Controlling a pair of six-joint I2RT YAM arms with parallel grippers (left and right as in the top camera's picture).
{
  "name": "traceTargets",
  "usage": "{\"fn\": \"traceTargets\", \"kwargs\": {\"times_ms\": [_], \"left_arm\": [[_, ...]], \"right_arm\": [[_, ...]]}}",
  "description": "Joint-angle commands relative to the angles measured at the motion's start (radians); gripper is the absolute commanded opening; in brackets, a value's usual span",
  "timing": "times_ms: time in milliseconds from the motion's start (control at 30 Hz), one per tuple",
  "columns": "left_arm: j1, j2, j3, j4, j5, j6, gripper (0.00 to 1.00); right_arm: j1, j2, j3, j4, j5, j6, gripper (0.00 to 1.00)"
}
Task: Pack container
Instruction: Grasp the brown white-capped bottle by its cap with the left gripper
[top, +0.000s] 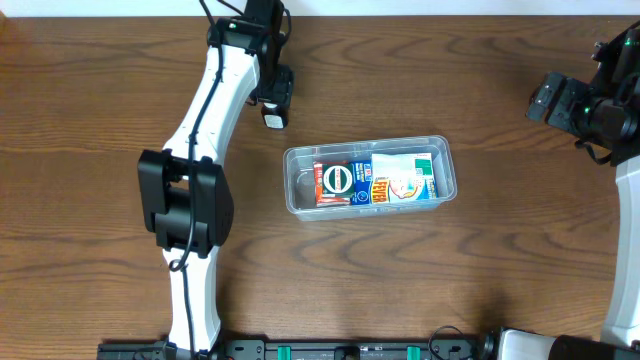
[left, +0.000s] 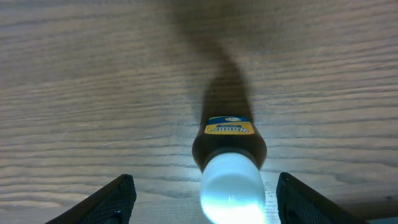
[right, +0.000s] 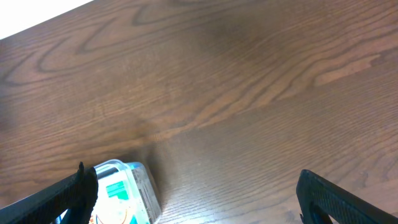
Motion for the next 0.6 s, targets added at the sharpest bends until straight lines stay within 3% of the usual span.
{"fn": "traceTargets", "kwargs": {"times_ms": [0, 567], "left_arm": [[0.003, 0.007, 0.001, -0.008, 0.014, 0.006, 0.73], [0.003, 0.055, -0.013, -0.008, 0.059, 0.006, 0.70]], "right_arm": [[-0.007, 0.002, 0.004, 0.000, -0.007, 0.010, 0.99], [-0.007, 0.002, 0.004, 0.000, -0.007, 0.011, 0.99]]}}
